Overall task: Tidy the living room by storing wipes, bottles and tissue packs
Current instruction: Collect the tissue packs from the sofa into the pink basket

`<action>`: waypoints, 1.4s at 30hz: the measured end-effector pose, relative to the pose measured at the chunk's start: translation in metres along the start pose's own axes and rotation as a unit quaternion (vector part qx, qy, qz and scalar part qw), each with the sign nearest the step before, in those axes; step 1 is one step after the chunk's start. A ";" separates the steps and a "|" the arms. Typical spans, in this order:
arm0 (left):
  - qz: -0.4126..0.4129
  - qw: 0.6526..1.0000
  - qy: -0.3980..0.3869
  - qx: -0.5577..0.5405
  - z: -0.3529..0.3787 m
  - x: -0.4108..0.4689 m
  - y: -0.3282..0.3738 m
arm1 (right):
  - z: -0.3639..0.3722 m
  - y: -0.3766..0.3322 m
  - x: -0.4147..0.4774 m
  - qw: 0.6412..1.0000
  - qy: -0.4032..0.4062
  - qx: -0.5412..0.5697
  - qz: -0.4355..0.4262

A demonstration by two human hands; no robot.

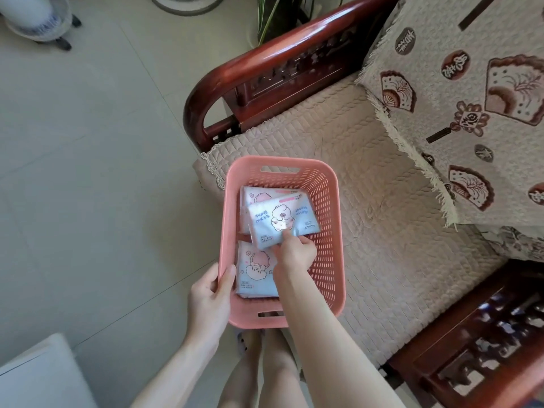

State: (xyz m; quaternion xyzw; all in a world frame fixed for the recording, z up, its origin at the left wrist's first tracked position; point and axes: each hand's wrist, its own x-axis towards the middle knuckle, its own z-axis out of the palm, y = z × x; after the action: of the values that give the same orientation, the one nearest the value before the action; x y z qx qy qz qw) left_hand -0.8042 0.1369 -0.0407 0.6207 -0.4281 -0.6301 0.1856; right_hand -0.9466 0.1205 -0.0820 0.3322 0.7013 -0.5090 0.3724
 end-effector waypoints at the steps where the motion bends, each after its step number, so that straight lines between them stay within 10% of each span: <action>1: 0.001 1.000 -0.002 0.001 0.000 0.000 0.000 | 0.003 -0.002 0.000 0.999 -0.011 0.034 0.014; 11: -0.002 1.000 -0.004 -0.003 0.001 0.003 0.000 | 0.014 -0.006 0.006 0.990 -0.077 -0.110 0.040; 31: 0.013 1.000 -0.025 -0.011 -0.012 0.003 0.003 | 0.013 -0.011 -0.007 0.985 -0.160 -0.064 0.029; 42: 0.017 0.999 -0.043 0.027 -0.028 0.003 0.004 | -0.044 -0.033 -0.029 0.962 -0.148 -0.202 -0.104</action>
State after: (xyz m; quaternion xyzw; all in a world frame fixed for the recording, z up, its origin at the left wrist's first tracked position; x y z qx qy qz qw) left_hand -0.7798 0.1240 -0.0360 0.5905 -0.4630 -0.6411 0.1612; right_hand -0.9684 0.1512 -0.0329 0.0960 0.7575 -0.4361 0.4761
